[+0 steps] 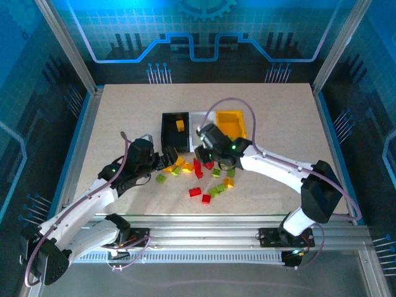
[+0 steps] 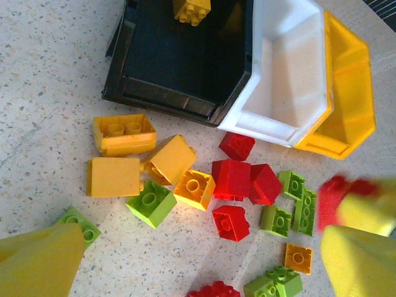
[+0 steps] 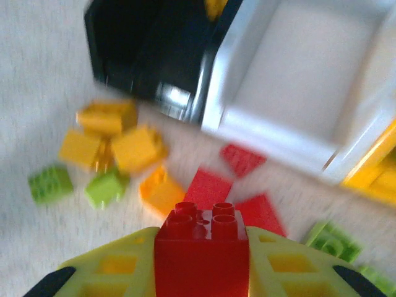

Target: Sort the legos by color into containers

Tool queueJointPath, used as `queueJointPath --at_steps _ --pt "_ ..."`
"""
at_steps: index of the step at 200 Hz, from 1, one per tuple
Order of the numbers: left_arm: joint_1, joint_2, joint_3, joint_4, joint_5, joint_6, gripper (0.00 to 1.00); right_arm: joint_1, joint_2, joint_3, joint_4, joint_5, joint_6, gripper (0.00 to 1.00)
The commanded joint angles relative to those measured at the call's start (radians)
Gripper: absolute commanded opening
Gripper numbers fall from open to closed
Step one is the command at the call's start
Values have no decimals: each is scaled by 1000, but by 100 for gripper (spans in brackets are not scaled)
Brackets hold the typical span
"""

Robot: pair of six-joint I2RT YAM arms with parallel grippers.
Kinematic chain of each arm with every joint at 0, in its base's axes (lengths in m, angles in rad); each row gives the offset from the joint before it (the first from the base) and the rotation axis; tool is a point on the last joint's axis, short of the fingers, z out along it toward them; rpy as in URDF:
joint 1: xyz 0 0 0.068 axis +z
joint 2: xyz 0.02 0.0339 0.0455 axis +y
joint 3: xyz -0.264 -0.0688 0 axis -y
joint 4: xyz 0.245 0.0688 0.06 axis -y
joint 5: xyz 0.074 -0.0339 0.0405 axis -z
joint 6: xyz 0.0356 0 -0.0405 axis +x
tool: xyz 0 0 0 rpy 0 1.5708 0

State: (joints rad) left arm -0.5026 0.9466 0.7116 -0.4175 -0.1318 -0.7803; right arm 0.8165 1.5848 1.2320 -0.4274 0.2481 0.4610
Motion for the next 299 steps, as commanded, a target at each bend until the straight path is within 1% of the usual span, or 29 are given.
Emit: queueJointPath --at_steps 1,34,62,89,100,117,138,166,190,231,256,267,279,299 --pt "-6 -24 -32 4 30 -4 99 -67 85 101 -13 49 -17 31" --pt "-8 -38 -52 -7 56 -11 99 -157 287 293 -37 33 -2 32" --pt "-9 -46 -67 -16 75 -20 99 -172 439 460 -105 37 -3 33" --pt "-9 -47 -80 -11 94 -25 99 -180 503 540 -144 54 23 35" --pt "-9 -45 -83 -8 102 -25 99 -182 514 556 -155 53 32 40" --pt "-9 -41 -83 -6 109 -22 99 -183 515 573 -168 45 41 51" --pt "-9 -42 -79 -6 110 -16 99 -182 474 556 -153 41 37 57" --pt "-9 -43 -63 -17 105 -7 99 -176 368 494 -122 39 41 61" --pt "-9 -55 -49 -26 98 -7 99 -155 227 366 -77 38 43 63" --pt "-8 -86 -58 -19 82 -25 99 -125 -36 29 -52 75 122 66" --pt "-8 -91 -72 -6 80 -33 99 -125 -152 -182 -56 112 200 69" --pt "-7 -88 -78 2 82 -38 99 -128 -184 -258 -49 129 238 71" --pt "-7 -82 -84 8 83 -41 99 -148 -201 -331 -24 109 270 72" --pt "-7 -70 -89 18 89 -44 99 -182 -165 -382 -6 66 297 72"
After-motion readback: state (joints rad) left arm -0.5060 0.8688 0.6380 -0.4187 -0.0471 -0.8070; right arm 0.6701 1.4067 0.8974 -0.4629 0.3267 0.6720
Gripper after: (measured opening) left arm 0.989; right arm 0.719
